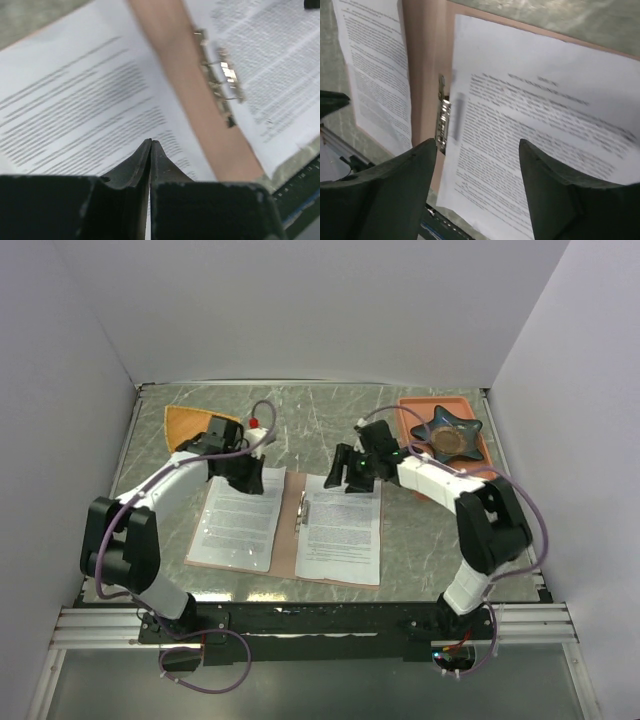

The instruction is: Put the files into the folder

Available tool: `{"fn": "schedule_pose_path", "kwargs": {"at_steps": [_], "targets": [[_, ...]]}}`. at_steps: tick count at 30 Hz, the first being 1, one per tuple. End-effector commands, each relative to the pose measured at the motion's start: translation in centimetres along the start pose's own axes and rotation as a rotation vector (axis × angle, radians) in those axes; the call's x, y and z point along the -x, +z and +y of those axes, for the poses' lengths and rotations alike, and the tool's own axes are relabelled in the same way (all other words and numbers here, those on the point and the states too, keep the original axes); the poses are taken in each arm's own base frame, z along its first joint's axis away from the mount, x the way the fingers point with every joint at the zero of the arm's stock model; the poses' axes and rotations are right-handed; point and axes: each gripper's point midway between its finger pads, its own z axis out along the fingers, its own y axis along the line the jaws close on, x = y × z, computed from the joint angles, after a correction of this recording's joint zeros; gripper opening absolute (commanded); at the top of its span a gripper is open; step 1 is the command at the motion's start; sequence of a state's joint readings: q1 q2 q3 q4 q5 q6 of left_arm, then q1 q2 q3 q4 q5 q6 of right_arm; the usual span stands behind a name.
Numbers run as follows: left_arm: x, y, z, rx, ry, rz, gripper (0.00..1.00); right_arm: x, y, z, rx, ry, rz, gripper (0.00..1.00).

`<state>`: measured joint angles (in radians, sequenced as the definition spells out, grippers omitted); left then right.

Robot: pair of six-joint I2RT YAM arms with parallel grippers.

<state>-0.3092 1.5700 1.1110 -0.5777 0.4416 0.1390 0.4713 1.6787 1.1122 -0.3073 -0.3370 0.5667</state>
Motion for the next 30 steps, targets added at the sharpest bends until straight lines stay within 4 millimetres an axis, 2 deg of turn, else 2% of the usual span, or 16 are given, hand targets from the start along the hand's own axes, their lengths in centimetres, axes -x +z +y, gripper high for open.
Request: {"fn": "schedule_pose_path", "kwargs": {"at_steps": [1,2,3,6,8,10,19,23,30], "targets": [[-1.0,-0.7,3.4,0.085,0.003,0.008,0.11,2.8,2.1,6.0,0.214,-0.071,-0.038,0.77],[-1.4,-0.5,4.2,0.115,-0.009,0.021,0.11,3.4,2.2,6.9,0.242,-0.080,-0.039,0.77],[-1.9,-0.3,4.9,0.138,-0.023,0.031,0.10,3.4,3.3,6.8,0.248,-0.075,-0.024,0.77],[-3.2,0.6,6.2,0.189,-0.047,0.067,0.08,3.5,4.2,8.4,0.314,-0.093,-0.014,0.77],[-4.2,1.2,6.8,0.211,-0.067,0.093,0.06,3.8,4.6,9.5,0.353,-0.115,-0.029,0.75],[-5.1,1.6,6.9,0.213,-0.080,0.116,0.06,3.5,5.4,9.7,0.361,-0.113,-0.011,0.74],[-6.9,2.5,8.2,0.266,-0.111,0.169,0.05,2.3,8.2,9.1,0.349,-0.086,0.036,0.71],[-7.5,2.7,7.9,0.250,-0.120,0.185,0.05,1.6,9.2,8.2,0.333,-0.079,0.050,0.72],[-7.9,2.7,7.8,0.250,-0.122,0.192,0.04,1.0,10.1,7.7,0.340,-0.071,0.061,0.72]]}}
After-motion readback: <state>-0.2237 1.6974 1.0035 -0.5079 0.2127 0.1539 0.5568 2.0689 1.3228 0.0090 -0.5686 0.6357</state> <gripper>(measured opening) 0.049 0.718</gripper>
